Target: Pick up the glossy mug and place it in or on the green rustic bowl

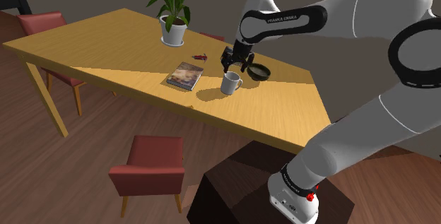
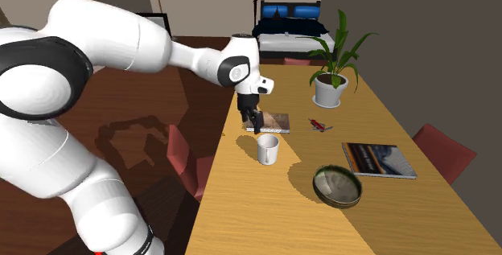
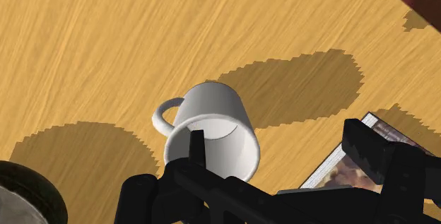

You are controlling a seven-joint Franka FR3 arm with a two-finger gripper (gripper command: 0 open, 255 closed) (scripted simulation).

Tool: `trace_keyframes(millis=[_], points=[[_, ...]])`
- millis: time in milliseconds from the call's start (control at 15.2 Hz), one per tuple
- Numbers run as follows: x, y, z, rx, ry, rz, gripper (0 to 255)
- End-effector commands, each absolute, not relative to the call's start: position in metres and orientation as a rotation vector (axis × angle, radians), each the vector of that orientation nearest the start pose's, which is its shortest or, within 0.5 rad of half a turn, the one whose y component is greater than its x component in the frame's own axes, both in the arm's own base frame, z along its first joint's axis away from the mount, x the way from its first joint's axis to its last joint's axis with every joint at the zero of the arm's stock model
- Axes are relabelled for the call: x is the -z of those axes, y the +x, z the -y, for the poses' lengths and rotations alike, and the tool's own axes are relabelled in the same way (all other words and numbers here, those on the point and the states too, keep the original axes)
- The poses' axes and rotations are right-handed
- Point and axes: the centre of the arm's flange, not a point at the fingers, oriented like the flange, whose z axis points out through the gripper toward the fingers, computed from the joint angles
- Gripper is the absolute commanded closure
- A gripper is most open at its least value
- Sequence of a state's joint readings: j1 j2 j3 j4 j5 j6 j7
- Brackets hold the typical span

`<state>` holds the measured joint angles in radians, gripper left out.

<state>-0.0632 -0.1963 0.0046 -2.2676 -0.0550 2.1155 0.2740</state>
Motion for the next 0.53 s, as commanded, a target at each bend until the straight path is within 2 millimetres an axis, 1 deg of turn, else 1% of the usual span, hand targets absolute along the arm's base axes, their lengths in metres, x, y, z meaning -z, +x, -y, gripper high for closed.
trace_keyframes(millis=[0,264,462], points=[[-0.426,0.505,0.037,0.074,-3.149,-0.502,0],[-0.389,0.540,0.045,0.062,-3.152,-0.536,0],[-0.373,0.541,0.046,0.062,-3.152,-0.536,0]])
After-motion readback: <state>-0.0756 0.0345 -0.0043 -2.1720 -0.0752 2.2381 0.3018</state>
